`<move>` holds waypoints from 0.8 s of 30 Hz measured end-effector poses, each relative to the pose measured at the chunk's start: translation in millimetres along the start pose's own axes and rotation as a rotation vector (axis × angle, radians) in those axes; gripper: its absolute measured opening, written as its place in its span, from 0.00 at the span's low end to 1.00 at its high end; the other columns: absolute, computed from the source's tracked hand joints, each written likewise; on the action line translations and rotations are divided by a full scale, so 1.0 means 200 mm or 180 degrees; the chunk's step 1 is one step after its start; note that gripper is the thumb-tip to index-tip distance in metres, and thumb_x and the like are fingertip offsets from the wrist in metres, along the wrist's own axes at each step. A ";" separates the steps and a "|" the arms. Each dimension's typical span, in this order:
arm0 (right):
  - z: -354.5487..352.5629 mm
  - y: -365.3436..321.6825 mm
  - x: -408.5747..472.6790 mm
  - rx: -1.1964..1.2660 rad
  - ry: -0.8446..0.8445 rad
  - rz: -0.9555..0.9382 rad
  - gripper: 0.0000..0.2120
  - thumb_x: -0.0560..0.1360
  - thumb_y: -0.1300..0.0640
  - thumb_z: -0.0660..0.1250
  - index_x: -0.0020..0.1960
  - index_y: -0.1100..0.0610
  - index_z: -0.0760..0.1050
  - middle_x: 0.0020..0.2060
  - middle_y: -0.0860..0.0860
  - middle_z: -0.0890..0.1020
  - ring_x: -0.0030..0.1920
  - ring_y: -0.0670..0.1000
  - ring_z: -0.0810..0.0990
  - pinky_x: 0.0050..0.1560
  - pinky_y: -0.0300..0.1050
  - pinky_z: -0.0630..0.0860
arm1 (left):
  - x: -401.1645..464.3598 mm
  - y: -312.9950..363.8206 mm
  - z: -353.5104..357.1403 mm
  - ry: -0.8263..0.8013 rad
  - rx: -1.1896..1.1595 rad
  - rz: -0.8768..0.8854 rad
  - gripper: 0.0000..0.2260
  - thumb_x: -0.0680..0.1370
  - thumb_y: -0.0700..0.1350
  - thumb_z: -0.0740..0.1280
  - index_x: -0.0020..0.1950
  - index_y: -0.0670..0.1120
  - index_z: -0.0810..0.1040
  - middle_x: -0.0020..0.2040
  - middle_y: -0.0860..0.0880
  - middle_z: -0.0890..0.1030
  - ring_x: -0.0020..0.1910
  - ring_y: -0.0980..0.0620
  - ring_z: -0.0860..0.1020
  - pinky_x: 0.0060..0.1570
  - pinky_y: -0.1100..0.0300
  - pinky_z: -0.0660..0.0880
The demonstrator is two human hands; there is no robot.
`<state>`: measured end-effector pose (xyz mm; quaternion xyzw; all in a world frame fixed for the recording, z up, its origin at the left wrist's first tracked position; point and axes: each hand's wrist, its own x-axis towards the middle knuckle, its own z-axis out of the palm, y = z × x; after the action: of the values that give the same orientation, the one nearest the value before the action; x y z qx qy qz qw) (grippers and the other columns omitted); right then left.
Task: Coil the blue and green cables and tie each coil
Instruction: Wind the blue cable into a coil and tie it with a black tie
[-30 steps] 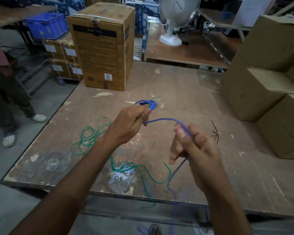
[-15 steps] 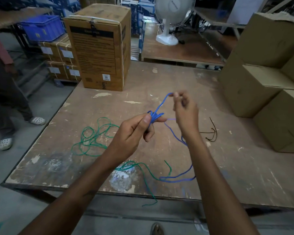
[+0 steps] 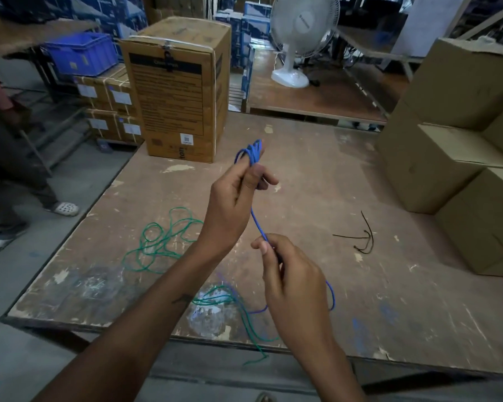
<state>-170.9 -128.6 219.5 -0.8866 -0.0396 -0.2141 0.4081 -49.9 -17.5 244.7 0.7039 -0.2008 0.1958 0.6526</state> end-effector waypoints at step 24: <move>-0.10 0.17 0.44 0.1353 -0.0017 -0.0480 0.13 0.83 0.59 0.63 0.48 0.44 0.80 0.36 0.44 0.81 0.35 0.40 0.76 0.39 0.37 0.71 | -0.14 0.16 -0.10 -0.1321 -0.1580 -0.0584 0.22 0.88 0.49 0.56 0.63 0.33 0.81 0.32 0.52 0.68 0.33 0.52 0.67 0.40 0.57 0.69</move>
<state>-89.3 -176.1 244.1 -0.7757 -0.1512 -0.2284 0.5685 -90.6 0.8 257.6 0.5635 -0.3068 -0.0662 0.7642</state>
